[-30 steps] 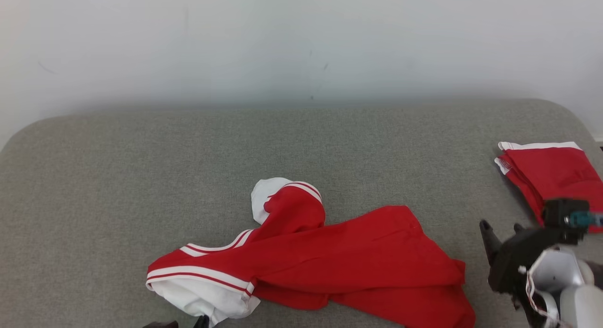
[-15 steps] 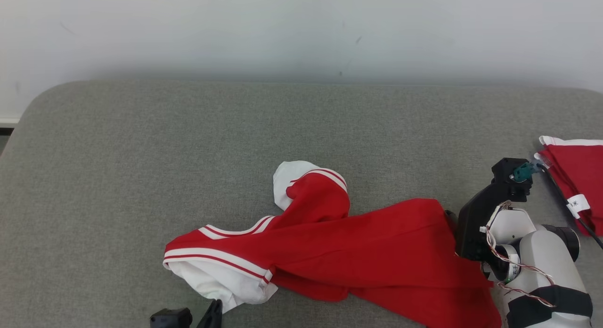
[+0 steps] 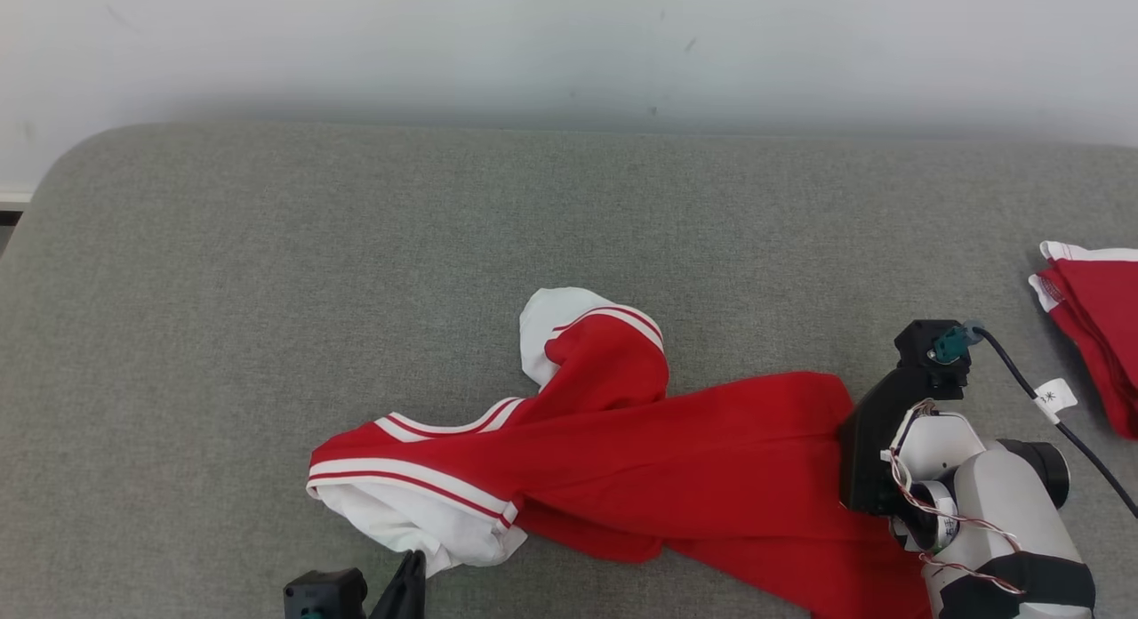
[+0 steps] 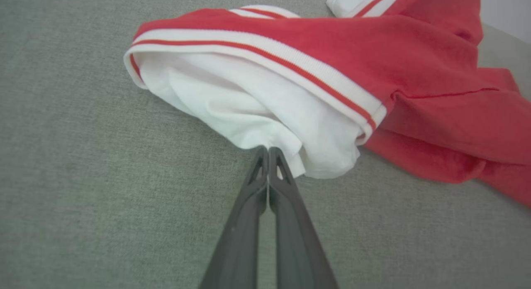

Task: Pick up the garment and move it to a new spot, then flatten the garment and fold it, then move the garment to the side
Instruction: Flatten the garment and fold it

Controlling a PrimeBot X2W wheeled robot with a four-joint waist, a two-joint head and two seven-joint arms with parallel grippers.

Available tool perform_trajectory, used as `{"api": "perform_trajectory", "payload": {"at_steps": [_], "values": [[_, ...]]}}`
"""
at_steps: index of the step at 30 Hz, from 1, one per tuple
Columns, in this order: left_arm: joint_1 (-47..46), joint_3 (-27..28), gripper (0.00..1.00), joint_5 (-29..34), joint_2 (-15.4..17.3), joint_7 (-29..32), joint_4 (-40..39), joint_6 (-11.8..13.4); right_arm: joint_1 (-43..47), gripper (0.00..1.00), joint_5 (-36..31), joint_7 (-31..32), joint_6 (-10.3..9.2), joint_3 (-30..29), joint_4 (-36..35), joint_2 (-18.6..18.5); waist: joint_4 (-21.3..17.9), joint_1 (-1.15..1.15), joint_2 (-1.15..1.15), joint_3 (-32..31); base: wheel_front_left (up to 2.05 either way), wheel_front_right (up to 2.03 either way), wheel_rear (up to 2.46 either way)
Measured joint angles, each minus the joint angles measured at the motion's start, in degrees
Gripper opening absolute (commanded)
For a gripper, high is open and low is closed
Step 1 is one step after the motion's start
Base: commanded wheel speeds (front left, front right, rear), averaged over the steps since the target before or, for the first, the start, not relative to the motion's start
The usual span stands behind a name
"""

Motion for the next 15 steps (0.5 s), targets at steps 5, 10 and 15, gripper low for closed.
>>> {"api": "perform_trajectory", "payload": {"at_steps": [5, 10, 15], "values": [[0.0, 0.0, 0.00, 0.2, 0.0, 0.4, -1.0, 1.0, -0.1, 0.00, 0.0, -1.0, 0.00, 0.8, -0.1, -0.2, -0.4, 0.00, 0.00, 0.0, 0.00, 0.00, 0.00], [-0.1, 1.5, 0.00, 0.4, 0.2, -1.2, -2.4, 1.7, -0.7, 0.00, 0.8, -4.7, 0.00, 1.1, -1.2, -0.8, -0.8, 0.00, 0.00, -0.1, 0.00, 0.00, 0.00], [-2.0, 7.0, 0.00, -2.5, -0.7, -7.3, -7.3, -0.2, -3.3, 0.00, 4.0, -10.3, 0.00, -0.1, -5.3, -0.9, -1.1, 0.00, 0.00, -0.3, 0.00, 0.00, 0.00]]}}
